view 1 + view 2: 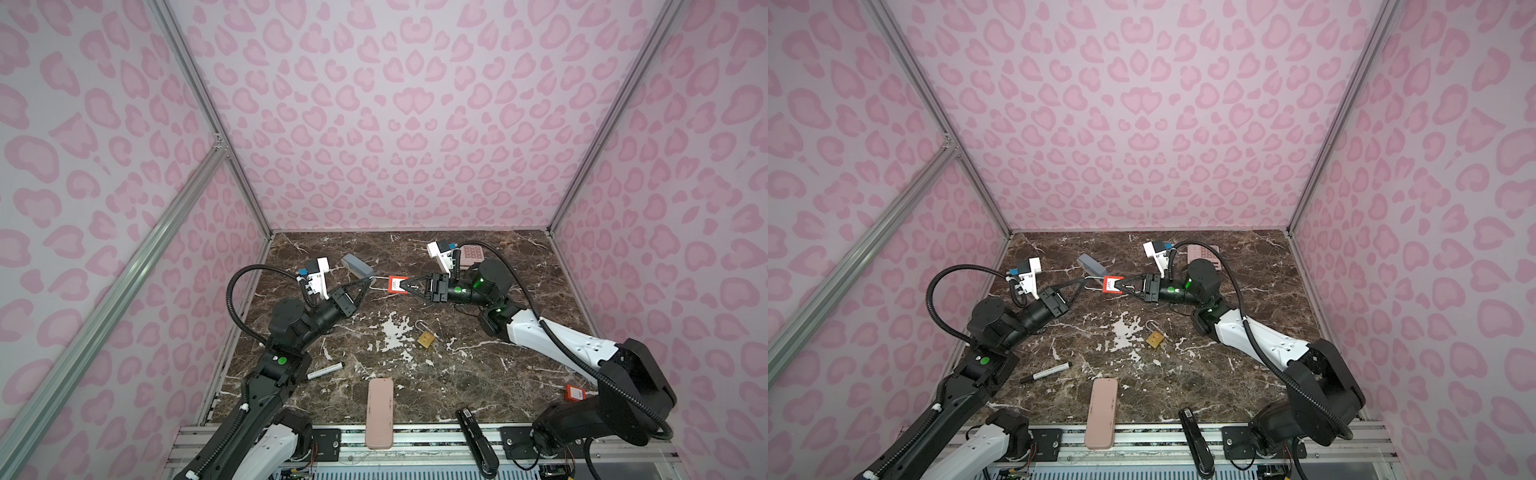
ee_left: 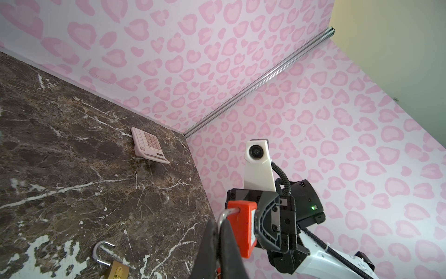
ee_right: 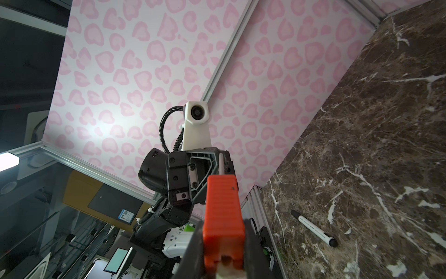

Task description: Lock with the key

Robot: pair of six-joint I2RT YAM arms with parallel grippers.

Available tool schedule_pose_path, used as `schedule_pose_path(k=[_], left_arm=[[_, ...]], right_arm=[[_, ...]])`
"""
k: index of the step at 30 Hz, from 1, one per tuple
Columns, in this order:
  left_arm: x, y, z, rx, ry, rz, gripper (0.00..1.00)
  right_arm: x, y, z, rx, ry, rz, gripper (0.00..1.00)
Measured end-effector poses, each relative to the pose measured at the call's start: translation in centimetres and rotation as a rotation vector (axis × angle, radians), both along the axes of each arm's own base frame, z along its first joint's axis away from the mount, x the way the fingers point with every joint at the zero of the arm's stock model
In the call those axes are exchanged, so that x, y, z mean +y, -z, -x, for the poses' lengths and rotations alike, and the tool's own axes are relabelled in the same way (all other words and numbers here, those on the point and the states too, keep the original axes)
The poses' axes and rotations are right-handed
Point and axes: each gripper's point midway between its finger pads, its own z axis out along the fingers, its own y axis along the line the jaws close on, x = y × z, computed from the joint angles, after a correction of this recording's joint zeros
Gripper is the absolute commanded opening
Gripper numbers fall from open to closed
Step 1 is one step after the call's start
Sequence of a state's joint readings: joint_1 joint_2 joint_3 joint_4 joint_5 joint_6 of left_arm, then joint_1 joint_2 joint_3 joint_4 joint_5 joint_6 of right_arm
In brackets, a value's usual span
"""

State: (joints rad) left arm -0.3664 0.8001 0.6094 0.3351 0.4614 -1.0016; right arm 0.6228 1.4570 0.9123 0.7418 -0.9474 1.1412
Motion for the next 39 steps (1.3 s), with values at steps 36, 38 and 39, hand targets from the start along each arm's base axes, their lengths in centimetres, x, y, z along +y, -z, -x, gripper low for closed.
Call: schedule_pose_path(k=[36, 38, 39], left_arm=[[-3.2, 1.9, 0.1, 0.057, 0.066, 0.022, 0.56], [-3.7, 2.0, 0.0, 0.060, 0.080, 0.024, 0.55], [-4.0, 2.1, 0.0, 0.064, 0.087, 0.023, 0.55]], right_arm=[[0.0, 1.7, -2.8, 0.005, 0.119, 0.036, 0.08], [0.1, 1.8, -2.8, 0.005, 0.120, 0.035, 0.08], [0.2, 1.8, -2.8, 0.006, 0.119, 0.033, 0.08]])
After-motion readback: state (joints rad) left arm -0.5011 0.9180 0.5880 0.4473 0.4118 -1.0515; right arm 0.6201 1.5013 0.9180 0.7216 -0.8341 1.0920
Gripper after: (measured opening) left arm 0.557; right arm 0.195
